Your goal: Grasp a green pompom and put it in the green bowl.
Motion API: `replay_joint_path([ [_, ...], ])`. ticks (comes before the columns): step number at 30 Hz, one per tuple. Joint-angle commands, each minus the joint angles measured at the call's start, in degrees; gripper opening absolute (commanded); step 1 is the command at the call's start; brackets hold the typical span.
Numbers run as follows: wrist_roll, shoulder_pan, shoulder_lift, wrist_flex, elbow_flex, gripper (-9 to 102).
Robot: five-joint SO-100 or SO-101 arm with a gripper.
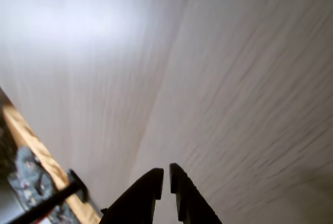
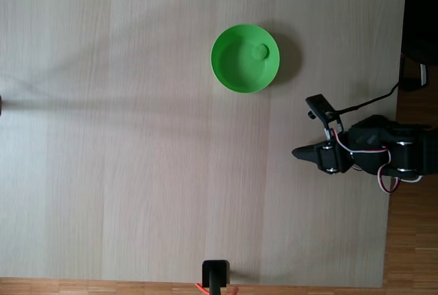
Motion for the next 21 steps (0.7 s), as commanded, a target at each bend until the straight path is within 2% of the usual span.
replay_joint_path([
  [1, -0.26, -1.67, 3.16, 0.26, -0.26, 0],
  [21, -0.53, 8.44, 3.34, 0.35, -0.26, 0],
])
